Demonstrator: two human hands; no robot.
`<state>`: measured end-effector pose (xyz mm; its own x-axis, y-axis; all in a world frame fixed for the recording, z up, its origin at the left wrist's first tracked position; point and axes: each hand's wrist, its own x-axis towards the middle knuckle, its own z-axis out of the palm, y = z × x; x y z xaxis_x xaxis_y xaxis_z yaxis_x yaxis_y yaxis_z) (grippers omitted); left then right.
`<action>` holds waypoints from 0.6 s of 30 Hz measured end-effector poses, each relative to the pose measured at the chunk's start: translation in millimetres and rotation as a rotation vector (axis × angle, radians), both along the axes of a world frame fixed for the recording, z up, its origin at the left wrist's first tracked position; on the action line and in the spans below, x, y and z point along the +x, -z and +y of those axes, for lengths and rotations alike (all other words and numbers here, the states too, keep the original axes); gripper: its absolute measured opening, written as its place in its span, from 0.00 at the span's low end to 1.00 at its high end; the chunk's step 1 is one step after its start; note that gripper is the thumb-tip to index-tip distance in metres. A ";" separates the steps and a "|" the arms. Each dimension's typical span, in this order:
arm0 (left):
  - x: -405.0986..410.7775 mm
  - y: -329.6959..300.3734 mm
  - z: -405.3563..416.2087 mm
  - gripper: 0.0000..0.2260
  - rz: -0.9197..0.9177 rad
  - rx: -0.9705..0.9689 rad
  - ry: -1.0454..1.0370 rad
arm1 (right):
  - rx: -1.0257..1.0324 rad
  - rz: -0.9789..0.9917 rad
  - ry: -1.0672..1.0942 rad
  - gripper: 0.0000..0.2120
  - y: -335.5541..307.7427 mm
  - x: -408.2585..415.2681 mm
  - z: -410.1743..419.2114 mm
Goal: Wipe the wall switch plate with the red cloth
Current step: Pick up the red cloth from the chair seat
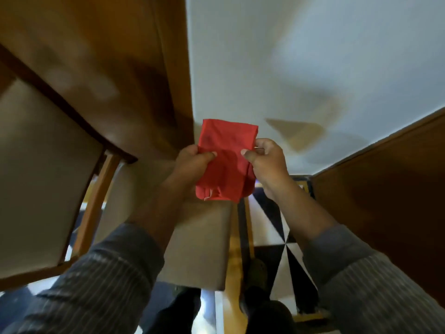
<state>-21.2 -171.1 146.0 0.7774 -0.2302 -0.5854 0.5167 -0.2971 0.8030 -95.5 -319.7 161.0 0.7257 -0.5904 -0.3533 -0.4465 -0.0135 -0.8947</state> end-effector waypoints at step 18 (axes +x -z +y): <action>-18.1 -290.0 -260.9 0.05 -0.666 -0.276 -0.025 | -0.323 -0.695 0.083 0.11 -272.8 -7.0 -266.3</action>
